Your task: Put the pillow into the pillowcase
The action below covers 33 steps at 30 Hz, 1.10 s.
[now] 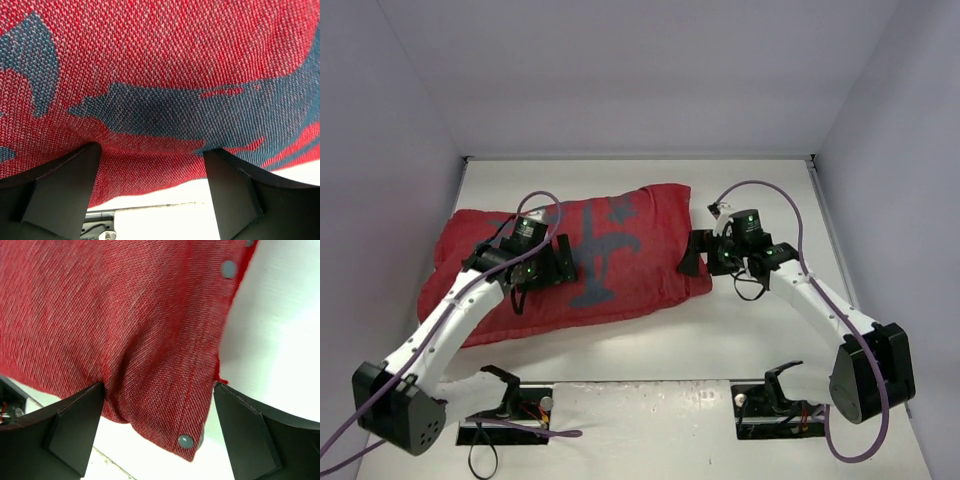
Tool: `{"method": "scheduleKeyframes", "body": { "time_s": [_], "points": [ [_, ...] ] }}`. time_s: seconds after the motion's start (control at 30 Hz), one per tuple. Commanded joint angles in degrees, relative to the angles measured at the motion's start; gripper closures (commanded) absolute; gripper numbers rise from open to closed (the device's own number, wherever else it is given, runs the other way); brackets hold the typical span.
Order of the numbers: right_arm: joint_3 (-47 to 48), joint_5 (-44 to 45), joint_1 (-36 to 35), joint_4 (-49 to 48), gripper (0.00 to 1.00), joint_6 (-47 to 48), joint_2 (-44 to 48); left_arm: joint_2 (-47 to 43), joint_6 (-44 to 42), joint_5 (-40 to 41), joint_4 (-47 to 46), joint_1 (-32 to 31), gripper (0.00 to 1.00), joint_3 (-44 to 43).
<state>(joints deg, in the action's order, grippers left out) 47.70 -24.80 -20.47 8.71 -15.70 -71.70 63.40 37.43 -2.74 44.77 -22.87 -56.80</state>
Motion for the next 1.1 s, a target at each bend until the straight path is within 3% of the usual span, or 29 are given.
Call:
{"method": "scheduleKeyframes", "body": {
  "time_s": [0.0, 0.17, 0.27, 0.33, 0.4, 0.47, 0.6, 0.7, 0.83, 0.97, 1.07],
  "points": [
    [0.46, -3.94, -0.62, -9.66, 0.14, -2.49, -0.54, 8.38, -2.61, 2.22, -10.40, 3.26, 0.21, -6.62],
    [4.49, -4.39, -6.59, -11.70, 0.21, -2.14, -5.90, 26.91, -12.37, 0.99, -14.01, 12.66, 0.21, -25.09],
    [5.99, -1.85, -13.35, -11.52, 0.22, -1.79, -6.35, 28.80, -13.96, -0.59, -13.84, 14.08, 0.21, -34.42],
    [6.44, 1.57, -17.39, -10.12, 0.17, 0.66, -3.99, 24.35, -13.44, -1.56, -13.84, 14.17, 0.21, -36.54],
    [7.93, 11.05, -20.38, -9.15, 0.02, 6.26, -1.35, 19.60, -12.04, -1.91, -13.92, 13.91, 0.21, -35.58],
    [9.07, 21.30, -25.55, -9.15, 0.00, 11.63, 2.87, 11.78, -10.45, -1.30, -13.75, 14.00, 0.21, -31.90],
    [17.39, 29.52, -31.71, -9.15, 0.00, 25.87, 2.28, -2.02, -6.41, 2.56, -11.13, 14.00, 0.21, -21.54],
    [24.59, 31.65, -35.33, -9.24, 0.00, 36.67, -6.13, -11.42, -2.82, 5.55, -7.79, 14.08, 0.21, -12.83],
    [34.10, 31.83, -37.62, -9.24, 0.00, 43.54, -18.80, -16.98, 0.53, 2.75, -2.78, 14.00, 0.21, -4.75],
    [41.93, 33.40, -39.12, -9.59, 0.00, 47.78, -32.15, -22.78, 1.69, 0.19, 1.53, 13.91, 0.21, -2.80],
    [46.59, 34.46, -39.30, -10.02, 0.00, 49.36, -39.01, -27.18, 0.11, 4.75, 5.84, 14.00, 0.21, -4.02]
  ]
}}
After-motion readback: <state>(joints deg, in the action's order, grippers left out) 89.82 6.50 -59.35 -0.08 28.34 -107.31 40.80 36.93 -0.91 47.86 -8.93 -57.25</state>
